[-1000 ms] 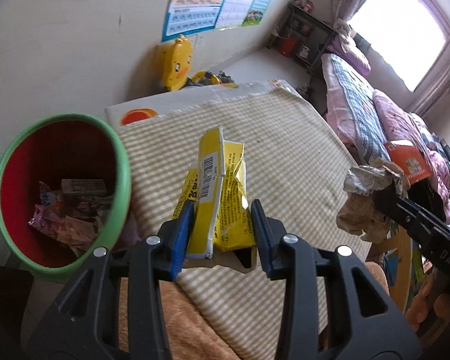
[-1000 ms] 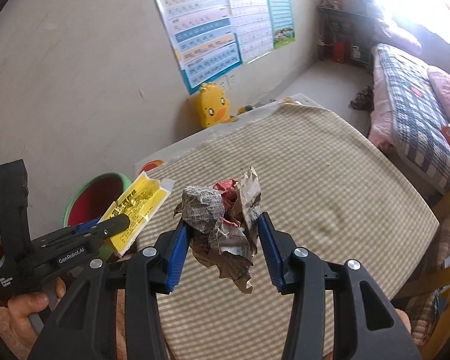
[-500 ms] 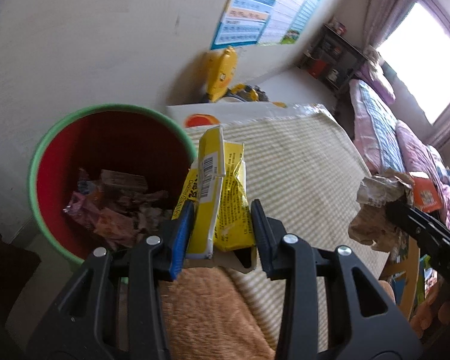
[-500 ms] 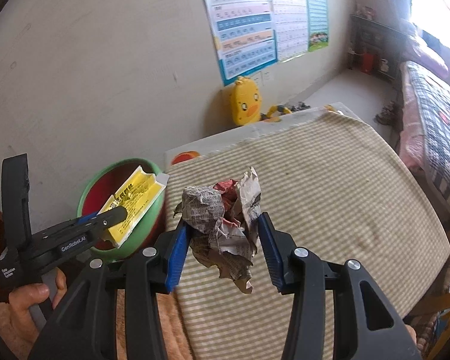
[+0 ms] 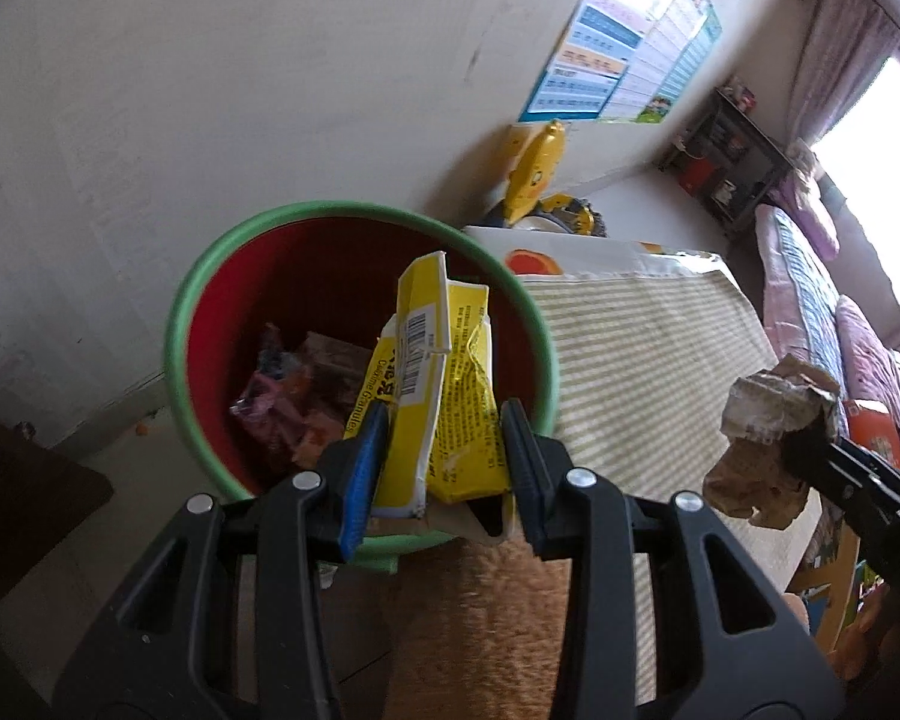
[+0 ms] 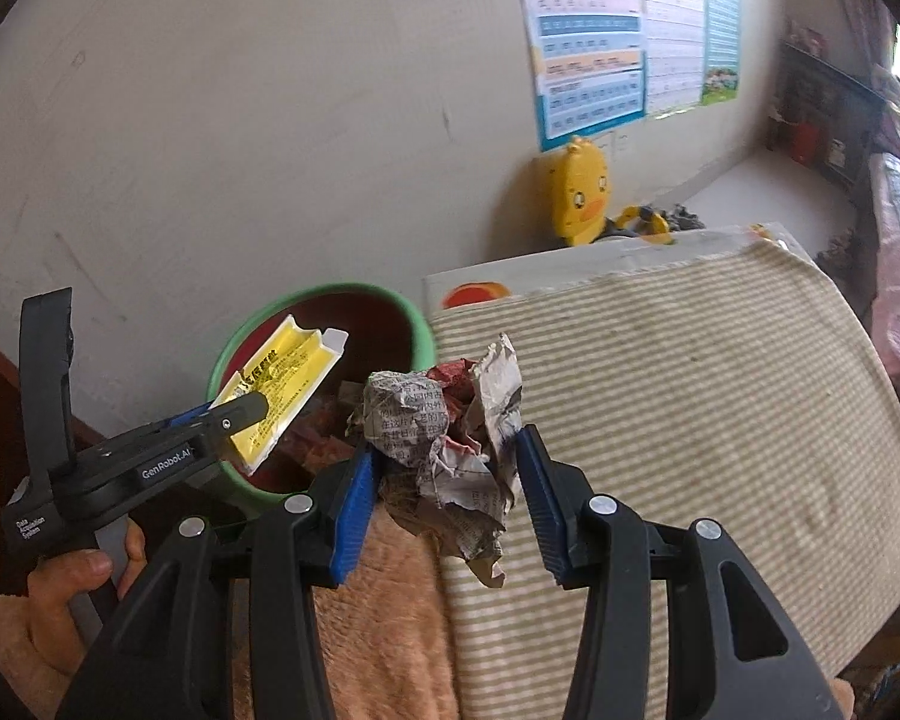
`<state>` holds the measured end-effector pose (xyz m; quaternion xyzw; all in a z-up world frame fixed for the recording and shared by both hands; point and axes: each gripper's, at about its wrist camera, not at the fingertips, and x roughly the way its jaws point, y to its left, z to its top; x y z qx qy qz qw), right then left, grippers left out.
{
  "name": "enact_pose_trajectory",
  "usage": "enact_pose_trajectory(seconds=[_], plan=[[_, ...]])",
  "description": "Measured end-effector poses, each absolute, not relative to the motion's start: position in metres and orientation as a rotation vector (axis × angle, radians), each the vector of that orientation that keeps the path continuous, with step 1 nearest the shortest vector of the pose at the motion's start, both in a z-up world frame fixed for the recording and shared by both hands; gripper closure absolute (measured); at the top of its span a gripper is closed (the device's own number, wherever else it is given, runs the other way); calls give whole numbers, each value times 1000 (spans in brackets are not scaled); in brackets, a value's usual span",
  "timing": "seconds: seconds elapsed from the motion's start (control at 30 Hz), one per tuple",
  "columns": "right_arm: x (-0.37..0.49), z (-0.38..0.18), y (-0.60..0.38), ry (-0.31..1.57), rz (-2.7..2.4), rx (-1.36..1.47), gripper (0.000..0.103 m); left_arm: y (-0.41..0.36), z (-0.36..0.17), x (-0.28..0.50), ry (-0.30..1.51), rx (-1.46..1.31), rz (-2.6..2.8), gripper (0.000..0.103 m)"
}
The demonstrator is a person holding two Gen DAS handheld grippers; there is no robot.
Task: Collect trash
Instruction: 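Carry the yellow box and crumpled paper over the red bin, then open both grippers to drop the box and paper into the bin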
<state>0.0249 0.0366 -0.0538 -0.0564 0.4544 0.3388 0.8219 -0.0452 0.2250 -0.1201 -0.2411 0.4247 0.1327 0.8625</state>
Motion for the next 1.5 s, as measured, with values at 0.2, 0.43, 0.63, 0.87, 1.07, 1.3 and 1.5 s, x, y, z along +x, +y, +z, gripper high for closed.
enact_pose_trajectory(seconds=[0.2, 0.43, 0.63, 0.87, 1.07, 1.3, 1.5], plan=[[25, -55, 58, 966, 758, -139, 59, 241, -126, -55, 895, -522, 309, 66], [27, -56, 69, 965, 774, -146, 59, 250, -129, -58, 897, -536, 333, 66], [28, -59, 70, 974, 774, -152, 59, 254, -136, -57, 911, -546, 348, 66], [28, -60, 71, 973, 772, -153, 59, 254, -141, -52, 921, -545, 361, 66], [30, -59, 73, 972, 775, -151, 59, 255, -142, -44, 920, -528, 362, 65], [36, -59, 83, 972, 781, -151, 59, 257, -143, -38, 915, -535, 363, 48], [41, -60, 100, 967, 799, -158, 59, 264, -137, -53, 861, -586, 415, 46]])
